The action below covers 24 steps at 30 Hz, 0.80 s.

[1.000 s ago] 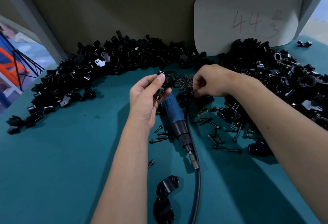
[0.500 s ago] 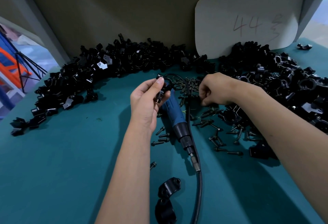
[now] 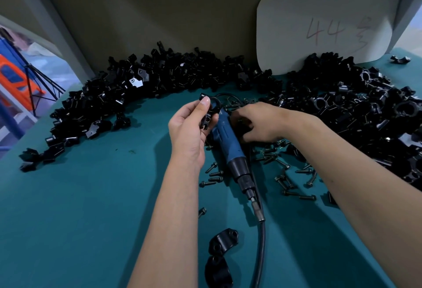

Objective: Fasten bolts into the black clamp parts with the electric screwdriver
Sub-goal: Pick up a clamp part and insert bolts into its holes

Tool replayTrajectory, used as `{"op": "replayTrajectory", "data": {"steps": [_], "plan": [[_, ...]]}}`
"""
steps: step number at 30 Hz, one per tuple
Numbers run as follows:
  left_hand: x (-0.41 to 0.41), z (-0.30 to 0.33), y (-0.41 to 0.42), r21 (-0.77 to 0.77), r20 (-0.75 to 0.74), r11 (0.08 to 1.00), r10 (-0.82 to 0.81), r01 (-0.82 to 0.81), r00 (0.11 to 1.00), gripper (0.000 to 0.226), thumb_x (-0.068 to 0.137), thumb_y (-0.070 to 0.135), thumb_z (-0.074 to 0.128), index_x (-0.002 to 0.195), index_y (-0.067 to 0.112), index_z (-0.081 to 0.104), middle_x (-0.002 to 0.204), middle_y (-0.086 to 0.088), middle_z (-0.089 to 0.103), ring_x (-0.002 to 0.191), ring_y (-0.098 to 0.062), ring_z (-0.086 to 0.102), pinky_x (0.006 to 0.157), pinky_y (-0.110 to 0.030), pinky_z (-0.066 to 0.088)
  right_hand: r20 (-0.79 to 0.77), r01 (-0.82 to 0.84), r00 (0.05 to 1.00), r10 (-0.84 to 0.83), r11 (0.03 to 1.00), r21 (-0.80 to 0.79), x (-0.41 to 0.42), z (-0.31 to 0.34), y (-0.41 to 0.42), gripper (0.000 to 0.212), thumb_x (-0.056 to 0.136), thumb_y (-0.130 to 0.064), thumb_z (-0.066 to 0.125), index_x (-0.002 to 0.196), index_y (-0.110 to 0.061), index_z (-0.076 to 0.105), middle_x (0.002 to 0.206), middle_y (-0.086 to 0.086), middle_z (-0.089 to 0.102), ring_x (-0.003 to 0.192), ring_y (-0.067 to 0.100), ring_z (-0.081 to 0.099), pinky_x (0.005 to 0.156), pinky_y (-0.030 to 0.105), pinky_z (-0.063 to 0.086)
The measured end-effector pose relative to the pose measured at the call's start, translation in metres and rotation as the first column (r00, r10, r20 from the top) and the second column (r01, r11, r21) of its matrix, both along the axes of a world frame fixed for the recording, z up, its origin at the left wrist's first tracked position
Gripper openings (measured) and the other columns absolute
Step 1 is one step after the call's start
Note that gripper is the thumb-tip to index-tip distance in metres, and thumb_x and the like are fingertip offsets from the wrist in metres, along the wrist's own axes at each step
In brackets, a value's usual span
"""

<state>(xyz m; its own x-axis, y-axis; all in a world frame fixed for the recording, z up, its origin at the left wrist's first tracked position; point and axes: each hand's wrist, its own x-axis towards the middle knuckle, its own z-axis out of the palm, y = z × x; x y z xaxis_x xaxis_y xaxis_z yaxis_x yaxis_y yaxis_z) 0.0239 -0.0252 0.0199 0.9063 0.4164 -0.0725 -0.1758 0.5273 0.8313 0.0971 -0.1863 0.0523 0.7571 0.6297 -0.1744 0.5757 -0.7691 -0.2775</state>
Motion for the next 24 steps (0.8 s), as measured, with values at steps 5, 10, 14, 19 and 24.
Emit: {"op": "replayTrajectory", "data": {"steps": [5, 10, 14, 19, 24], "plan": [[0.000, -0.004, -0.002, 0.005, 0.022, 0.999, -0.040, 0.040, 0.999, 0.023, 0.092, 0.008, 0.077, 0.071, 0.017, 0.080, 0.083, -0.003, 0.075, 0.076, -0.014, 0.071, 0.068, -0.023, 0.059, 0.097, 0.076, 0.992, -0.074, 0.997, -0.009, 0.004, -0.007, 0.001, 0.012, 0.093, -0.012, 0.071, 0.105, -0.016, 0.070, 0.100, 0.002, 0.068, 0.093, 0.024, 0.063, 0.078, 0.034, 0.052], [0.001, -0.007, -0.005, 0.059, 0.061, 0.996, -0.077, 0.073, 0.995, 0.008, 0.092, 0.005, 0.075, 0.086, 0.010, 0.076, 0.085, -0.003, 0.074, 0.076, -0.014, 0.071, 0.070, -0.024, 0.060, 0.077, 0.249, 0.952, -0.297, 0.894, 0.372, 0.000, -0.013, -0.011, 0.009, 0.104, -0.019, 0.060, 0.098, -0.013, 0.064, 0.082, 0.000, 0.067, 0.069, 0.016, 0.059, 0.060, 0.028, 0.050], [0.004, -0.012, -0.008, 0.294, 0.159, 0.956, -0.067, 0.018, 0.985, 0.010, 0.091, 0.001, 0.076, 0.093, 0.010, 0.073, 0.087, 0.001, 0.073, 0.073, -0.015, 0.071, 0.072, -0.028, 0.061, -0.313, 0.406, 0.903, -0.293, 0.350, 0.844, -0.013, -0.009, -0.013, 0.018, 0.104, -0.024, 0.062, 0.090, -0.017, 0.072, 0.070, -0.005, 0.064, 0.062, 0.008, 0.050, 0.058, 0.021, 0.043], [0.005, -0.013, -0.013, 0.477, 0.208, 0.879, -0.142, 0.026, 0.968, 0.015, 0.089, 0.003, 0.079, 0.098, 0.012, 0.070, 0.084, 0.007, 0.073, 0.072, -0.018, 0.071, 0.080, -0.045, 0.064, -0.333, 0.362, 0.918, -0.215, 0.109, 0.926, -0.030, -0.014, -0.002, 0.014, 0.099, -0.018, 0.069, 0.089, -0.013, 0.077, 0.069, -0.006, 0.060, 0.062, 0.006, 0.047, 0.057, 0.020, 0.041], [0.004, -0.013, -0.019, 0.484, 0.221, 0.874, -0.153, 0.028, 0.963, 0.016, 0.089, 0.002, 0.078, 0.096, 0.013, 0.070, 0.087, 0.000, 0.073, 0.076, -0.022, 0.070, 0.076, -0.039, 0.063, -0.364, 0.383, 0.915, -0.174, 0.097, 0.918, -0.035, -0.024, -0.003, 0.017, 0.099, -0.019, 0.070, 0.083, -0.019, 0.076, 0.067, -0.004, 0.058, 0.056, 0.007, 0.043, 0.053, 0.018, 0.039]]}}
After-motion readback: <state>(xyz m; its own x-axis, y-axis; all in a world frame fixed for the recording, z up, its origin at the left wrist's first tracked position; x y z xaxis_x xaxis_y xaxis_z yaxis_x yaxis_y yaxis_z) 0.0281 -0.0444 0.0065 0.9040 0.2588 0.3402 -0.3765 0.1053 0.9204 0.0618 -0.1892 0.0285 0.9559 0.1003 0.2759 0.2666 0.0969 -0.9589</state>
